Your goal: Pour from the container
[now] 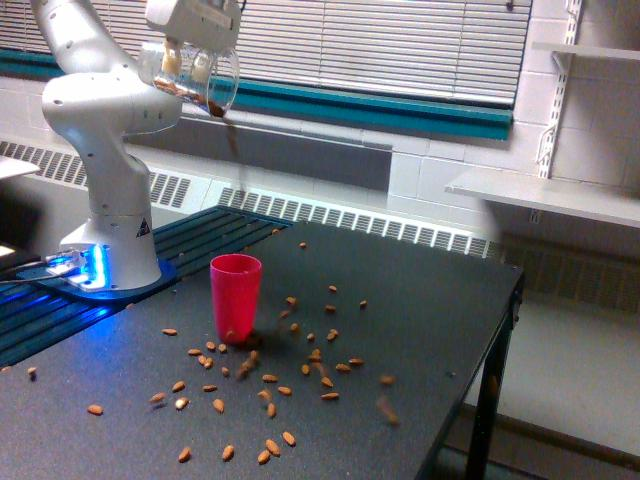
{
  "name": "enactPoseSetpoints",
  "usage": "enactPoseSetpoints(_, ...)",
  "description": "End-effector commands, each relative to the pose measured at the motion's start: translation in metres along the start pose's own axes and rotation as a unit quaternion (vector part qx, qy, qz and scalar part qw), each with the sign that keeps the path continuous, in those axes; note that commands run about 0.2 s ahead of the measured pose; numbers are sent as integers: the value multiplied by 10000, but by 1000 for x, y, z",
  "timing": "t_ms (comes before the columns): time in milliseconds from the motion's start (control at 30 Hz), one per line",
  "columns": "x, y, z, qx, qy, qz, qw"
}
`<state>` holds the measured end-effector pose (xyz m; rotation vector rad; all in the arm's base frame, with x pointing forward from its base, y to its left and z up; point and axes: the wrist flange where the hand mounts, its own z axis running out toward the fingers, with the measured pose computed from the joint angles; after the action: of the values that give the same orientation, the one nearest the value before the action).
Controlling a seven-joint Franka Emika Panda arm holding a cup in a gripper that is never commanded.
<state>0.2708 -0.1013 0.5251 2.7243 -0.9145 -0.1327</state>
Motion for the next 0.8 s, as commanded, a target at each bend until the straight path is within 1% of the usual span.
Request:
enactPoseSetpoints(33,4,0,-11,-133,-32,-172,9998)
enactPoseSetpoints(600,13,0,-21,-300,-216,-317,9988)
enactPoseSetpoints(800,15,-1,-24,-352,-247,-373,9984)
